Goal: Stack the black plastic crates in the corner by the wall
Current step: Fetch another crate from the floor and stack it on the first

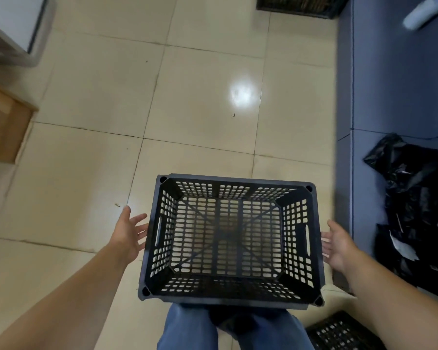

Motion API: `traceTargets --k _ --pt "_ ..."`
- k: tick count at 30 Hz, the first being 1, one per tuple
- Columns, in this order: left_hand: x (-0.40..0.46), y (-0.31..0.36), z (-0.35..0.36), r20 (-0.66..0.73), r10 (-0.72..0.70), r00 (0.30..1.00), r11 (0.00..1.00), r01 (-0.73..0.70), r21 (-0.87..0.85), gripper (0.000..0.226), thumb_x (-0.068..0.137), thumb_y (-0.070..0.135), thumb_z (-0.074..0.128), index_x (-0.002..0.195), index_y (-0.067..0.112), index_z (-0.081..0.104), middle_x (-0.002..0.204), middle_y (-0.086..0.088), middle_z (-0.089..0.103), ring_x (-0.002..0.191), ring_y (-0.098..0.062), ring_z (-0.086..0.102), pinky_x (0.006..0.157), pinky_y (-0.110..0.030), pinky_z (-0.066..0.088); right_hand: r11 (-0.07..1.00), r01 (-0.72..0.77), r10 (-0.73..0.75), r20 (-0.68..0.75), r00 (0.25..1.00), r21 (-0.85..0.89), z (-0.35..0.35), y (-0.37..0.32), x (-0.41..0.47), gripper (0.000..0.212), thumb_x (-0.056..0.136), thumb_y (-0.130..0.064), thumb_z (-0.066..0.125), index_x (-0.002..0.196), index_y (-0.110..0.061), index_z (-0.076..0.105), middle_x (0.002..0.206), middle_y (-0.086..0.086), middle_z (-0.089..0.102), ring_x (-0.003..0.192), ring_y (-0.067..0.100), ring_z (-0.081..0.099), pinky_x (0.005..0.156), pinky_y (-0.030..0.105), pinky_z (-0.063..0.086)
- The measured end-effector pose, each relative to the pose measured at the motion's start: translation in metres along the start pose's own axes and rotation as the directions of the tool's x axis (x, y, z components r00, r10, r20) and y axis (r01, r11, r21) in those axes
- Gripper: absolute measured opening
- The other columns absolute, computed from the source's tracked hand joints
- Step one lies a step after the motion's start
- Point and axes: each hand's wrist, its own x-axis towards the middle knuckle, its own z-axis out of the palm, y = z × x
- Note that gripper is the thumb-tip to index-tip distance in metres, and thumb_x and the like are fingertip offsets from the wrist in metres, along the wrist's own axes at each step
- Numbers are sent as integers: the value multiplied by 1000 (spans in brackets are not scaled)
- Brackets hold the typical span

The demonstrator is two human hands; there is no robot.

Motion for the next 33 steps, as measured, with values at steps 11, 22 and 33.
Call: traceTargets --k 11,22,33 --pt "-126 47 -83 -15 -27 1000 997 26 -68 75 91 66 18 134 12 48 132 -15 53 123 -30 47 107 -51 30 993 59 -53 63 997 -100 8 -26 -157 56 96 -44 38 136 -5 42 104 15 54 112 31 45 95 43 33" --pt "-237 70 -202 -53 44 998 979 -54 -198 76 92 65 16 131 8 48 132 -17 51 126 -31 43 105 -48 31 955 187 -152 161 975 -232 65 -55 -311 46 95 -49 37 107 -7 53 97 16 55 106 32 49 85 44 41" --pt "-307 9 -284 -168 29 985 899 -99 -427 77 91 67 17 115 4 52 102 -13 58 110 -27 48 94 -43 35 827 336 -189 339 922 -451 137 -72 -382 49 97 -48 35 110 -5 51 100 23 58 85 34 60 66 40 49"
